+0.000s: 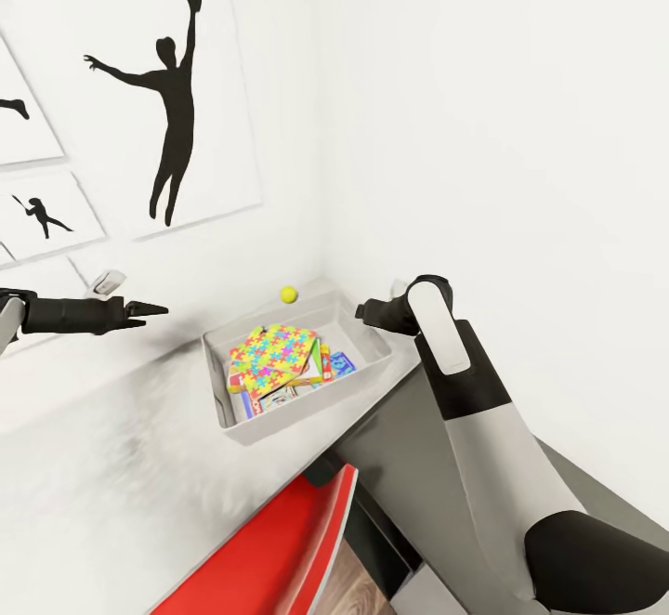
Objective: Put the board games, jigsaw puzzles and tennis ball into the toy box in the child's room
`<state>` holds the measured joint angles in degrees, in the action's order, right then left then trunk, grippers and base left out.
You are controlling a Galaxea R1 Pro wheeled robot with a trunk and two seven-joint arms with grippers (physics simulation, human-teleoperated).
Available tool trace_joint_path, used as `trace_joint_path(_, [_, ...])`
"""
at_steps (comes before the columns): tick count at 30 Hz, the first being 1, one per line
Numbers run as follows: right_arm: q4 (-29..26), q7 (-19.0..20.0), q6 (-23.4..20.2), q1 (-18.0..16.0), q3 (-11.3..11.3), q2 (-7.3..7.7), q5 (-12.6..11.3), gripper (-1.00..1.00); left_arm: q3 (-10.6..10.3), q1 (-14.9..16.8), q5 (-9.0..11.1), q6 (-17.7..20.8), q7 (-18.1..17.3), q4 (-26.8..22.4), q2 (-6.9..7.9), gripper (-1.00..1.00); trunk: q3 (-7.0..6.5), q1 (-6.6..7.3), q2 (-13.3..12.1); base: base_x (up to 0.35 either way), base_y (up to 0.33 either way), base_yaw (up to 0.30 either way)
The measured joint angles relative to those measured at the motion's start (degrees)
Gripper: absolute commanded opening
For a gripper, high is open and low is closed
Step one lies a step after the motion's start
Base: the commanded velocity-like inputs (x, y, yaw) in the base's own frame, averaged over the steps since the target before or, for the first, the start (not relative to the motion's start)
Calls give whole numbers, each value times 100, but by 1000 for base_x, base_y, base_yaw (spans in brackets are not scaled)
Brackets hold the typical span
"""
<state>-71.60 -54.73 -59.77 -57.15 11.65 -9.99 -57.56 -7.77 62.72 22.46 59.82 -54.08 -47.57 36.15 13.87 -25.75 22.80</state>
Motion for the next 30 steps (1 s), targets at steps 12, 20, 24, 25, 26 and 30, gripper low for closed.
trace_joint_path(12, [5, 4, 0, 0, 0, 0, -11, 100, -5, 1, 1, 0, -3, 0, -9, 100, 0, 0, 0, 26, 11, 0])
trace_joint_path(20, [8, 4, 0, 0, 5, 0, -13, 100, 8, 2, 3, 0, -4, 0, -9, 100, 0, 0, 0, 10, 7, 0])
trace_joint_path(24, [6, -1, 0, 0, -2, 0, -13, 100, 10, 1, 11, 0, -4, 0, -9, 100, 0, 0, 0, 34, 9, 0])
trace_joint_path(25, [4, -2, 0, 0, -4, 0, -14, 100, 9, 0, 14, 0, -4, 0, -9, 100, 0, 1, 1, 110, 42, 0])
trace_joint_path(26, [5, -3, 0, 0, -5, 0, -13, 100, 9, -1, 15, 0, -4, 0, -9, 100, 0, 1, 0, 142, 62, 0])
trace_joint_path(30, [7, -4, 0, 0, -7, 0, -13, 100, 5, -1, 18, 0, -4, 0, -9, 100, 0, 1, 0, 102, 46, 0])
